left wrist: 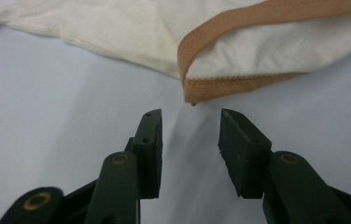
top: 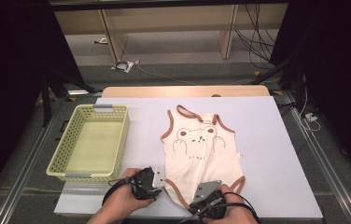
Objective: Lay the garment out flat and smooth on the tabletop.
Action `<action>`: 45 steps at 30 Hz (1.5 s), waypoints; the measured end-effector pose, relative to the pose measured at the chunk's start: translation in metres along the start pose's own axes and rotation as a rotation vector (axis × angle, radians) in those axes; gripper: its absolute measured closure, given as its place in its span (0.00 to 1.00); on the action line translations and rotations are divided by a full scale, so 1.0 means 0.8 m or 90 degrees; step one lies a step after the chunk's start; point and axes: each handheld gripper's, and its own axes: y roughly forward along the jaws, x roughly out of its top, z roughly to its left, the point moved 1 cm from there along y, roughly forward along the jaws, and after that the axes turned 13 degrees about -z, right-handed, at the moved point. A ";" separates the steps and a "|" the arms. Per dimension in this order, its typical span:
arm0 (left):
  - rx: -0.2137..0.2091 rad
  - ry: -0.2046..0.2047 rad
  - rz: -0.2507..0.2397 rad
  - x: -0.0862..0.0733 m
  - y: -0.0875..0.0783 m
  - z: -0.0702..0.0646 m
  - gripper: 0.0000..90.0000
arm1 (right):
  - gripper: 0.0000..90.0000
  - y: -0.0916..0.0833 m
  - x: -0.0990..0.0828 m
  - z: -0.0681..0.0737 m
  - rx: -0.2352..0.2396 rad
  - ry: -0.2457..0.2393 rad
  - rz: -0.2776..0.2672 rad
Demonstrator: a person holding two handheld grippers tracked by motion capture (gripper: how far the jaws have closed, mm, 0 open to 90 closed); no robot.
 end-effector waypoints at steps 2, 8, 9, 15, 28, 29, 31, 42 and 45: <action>0.000 0.000 -0.020 0.004 0.002 0.001 0.71 | 0.91 -0.004 -0.002 0.000 0.000 0.009 -0.003; 0.005 0.011 -0.030 0.008 0.008 0.002 0.94 | 0.91 -0.001 -0.003 0.001 0.006 0.013 -0.007; 0.017 0.023 -0.026 0.008 0.007 0.002 0.95 | 0.91 0.000 -0.002 0.002 0.009 0.016 -0.006; 0.077 0.051 -0.023 0.002 -0.015 0.013 0.95 | 0.91 0.013 0.006 0.009 0.024 0.022 -0.022; 0.098 0.008 -0.005 -0.022 -0.033 0.024 0.62 | 0.75 0.021 0.019 0.010 0.048 0.034 -0.050; 0.105 0.003 -0.007 -0.022 -0.033 0.025 0.58 | 0.74 0.017 0.020 0.003 0.036 0.036 -0.060; 0.113 -0.009 -0.016 -0.022 -0.034 0.027 0.53 | 0.73 0.007 0.020 -0.014 0.007 0.046 -0.074; 0.127 -0.112 -0.119 -0.006 -0.037 0.033 0.38 | 0.71 -0.021 0.012 -0.122 -0.155 0.112 -0.097; 0.126 -0.123 -0.126 -0.003 -0.032 0.034 0.34 | 0.70 -0.019 0.013 -0.152 -0.176 0.151 -0.095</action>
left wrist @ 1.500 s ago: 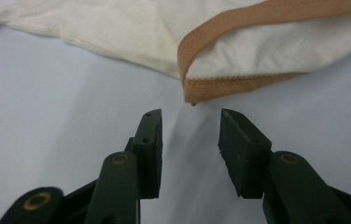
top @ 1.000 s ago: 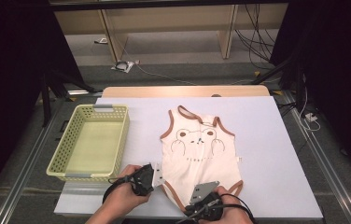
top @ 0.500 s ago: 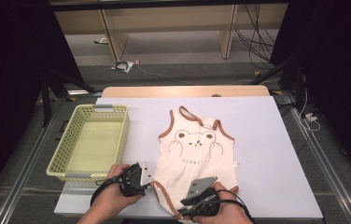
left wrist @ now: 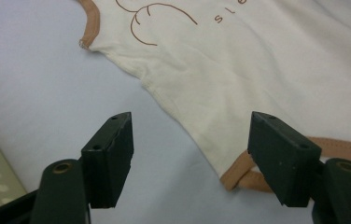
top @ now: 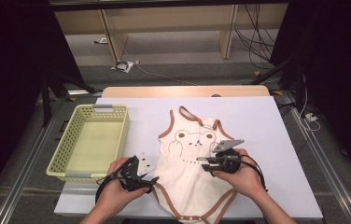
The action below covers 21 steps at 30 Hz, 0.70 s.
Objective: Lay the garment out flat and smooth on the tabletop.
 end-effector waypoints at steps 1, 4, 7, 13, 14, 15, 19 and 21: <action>0.002 -0.003 -0.003 0.001 0.001 0.000 0.32 | 0.68 0.004 0.003 -0.008 -0.011 0.005 0.001; 0.002 -0.013 -0.010 0.002 0.000 0.003 0.26 | 0.62 0.016 0.010 -0.031 -0.038 0.012 -0.002; -0.001 -0.038 -0.031 0.005 -0.001 0.004 0.23 | 0.61 0.028 0.020 -0.050 -0.072 0.021 -0.012; -0.012 -0.054 -0.044 0.005 0.008 -0.002 0.24 | 0.68 0.054 0.039 -0.085 -0.122 -0.011 -0.014; -0.014 -0.054 -0.045 0.005 0.010 -0.003 0.24 | 0.69 0.058 0.042 -0.090 -0.131 -0.021 -0.008; -0.014 -0.054 -0.044 0.005 0.011 -0.004 0.24 | 0.69 0.064 0.044 -0.094 -0.139 -0.023 -0.009; -0.017 -0.046 -0.043 0.007 0.015 -0.008 0.24 | 0.72 0.083 0.047 -0.110 -0.160 -0.030 0.014; -0.018 -0.041 -0.044 0.007 0.015 -0.009 0.25 | 0.73 0.088 0.047 -0.116 -0.167 -0.027 0.021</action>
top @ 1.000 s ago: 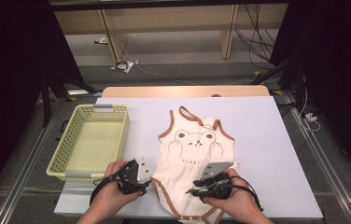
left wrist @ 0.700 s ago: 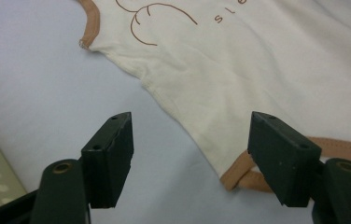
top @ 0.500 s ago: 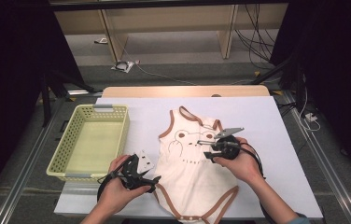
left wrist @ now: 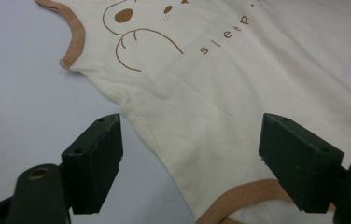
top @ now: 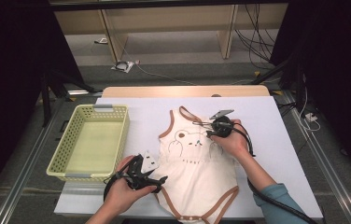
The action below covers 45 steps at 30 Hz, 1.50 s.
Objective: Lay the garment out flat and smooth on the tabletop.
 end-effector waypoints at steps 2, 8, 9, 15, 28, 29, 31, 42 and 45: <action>-0.001 -0.001 -0.002 0.000 0.001 -0.001 0.25 | 0.74 0.008 0.000 -0.007 -0.015 -0.007 0.002; -0.003 -0.001 0.000 -0.002 0.004 -0.003 0.25 | 0.81 0.019 0.000 -0.021 -0.031 -0.003 0.001; -0.003 0.001 0.001 -0.002 0.003 -0.003 0.25 | 0.81 0.020 0.001 -0.021 -0.028 -0.006 0.000; -0.007 0.002 0.001 -0.002 0.004 -0.004 0.25 | 0.87 0.023 0.003 -0.021 -0.027 -0.013 0.006; -0.006 0.002 -0.001 -0.002 0.003 -0.004 0.25 | 0.90 0.027 0.008 -0.019 -0.028 -0.020 0.009; -0.007 0.003 -0.001 -0.002 0.003 -0.004 0.25 | 0.91 0.027 0.008 -0.020 -0.027 -0.015 0.012; -0.008 0.002 -0.001 -0.002 0.003 -0.004 0.25 | 0.96 0.025 0.011 -0.020 -0.027 -0.011 0.008; -0.006 0.001 -0.003 -0.002 0.002 -0.004 0.25 | 0.96 0.018 0.029 -0.032 -0.041 0.014 -0.023; -0.008 0.007 0.000 -0.002 0.003 -0.005 0.25 | 0.96 0.014 0.038 -0.040 -0.061 0.028 -0.039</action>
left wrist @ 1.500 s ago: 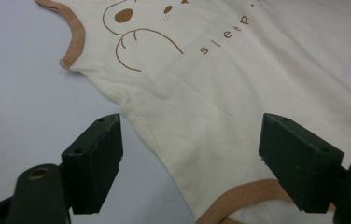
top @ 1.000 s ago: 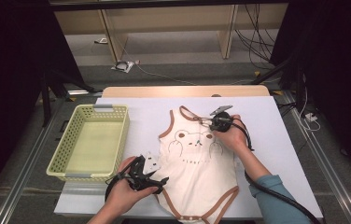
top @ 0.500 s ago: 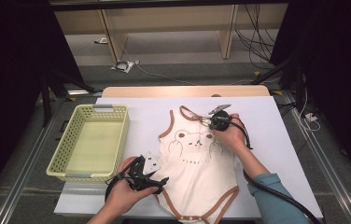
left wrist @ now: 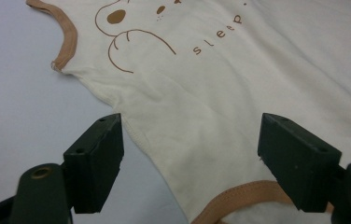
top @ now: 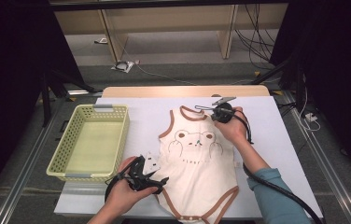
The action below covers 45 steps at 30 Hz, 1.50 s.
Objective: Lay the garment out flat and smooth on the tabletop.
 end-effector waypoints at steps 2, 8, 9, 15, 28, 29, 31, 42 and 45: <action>0.000 -0.002 -0.002 0.000 0.001 -0.001 0.25 | 0.96 -0.001 0.005 -0.007 -0.017 0.005 -0.009; -0.003 0.000 -0.002 0.000 0.001 -0.003 0.25 | 0.96 0.005 0.016 -0.028 -0.077 0.035 -0.038; -0.004 0.001 -0.001 0.000 0.001 -0.003 0.25 | 0.95 0.007 0.017 -0.031 -0.092 0.036 -0.038; 0.000 -0.001 -0.002 0.000 0.001 -0.002 0.25 | 0.90 0.008 0.015 -0.031 -0.102 0.025 -0.022; 0.000 -0.031 0.029 -0.013 -0.010 0.003 0.44 | 0.81 -0.048 -0.023 -0.010 -0.019 0.001 0.007; -0.002 -0.033 0.036 -0.015 -0.012 0.004 0.48 | 0.80 -0.060 -0.033 -0.007 -0.008 0.001 0.009; -0.005 -0.034 0.048 -0.019 -0.016 0.003 0.52 | 0.79 -0.078 -0.047 -0.002 0.011 -0.001 0.017; -0.036 -0.022 0.112 -0.039 -0.021 -0.008 0.65 | 0.75 -0.182 -0.125 0.041 0.081 0.020 0.036; -0.049 -0.018 0.121 -0.040 -0.020 -0.012 0.67 | 0.74 -0.206 -0.139 0.056 0.101 0.019 0.042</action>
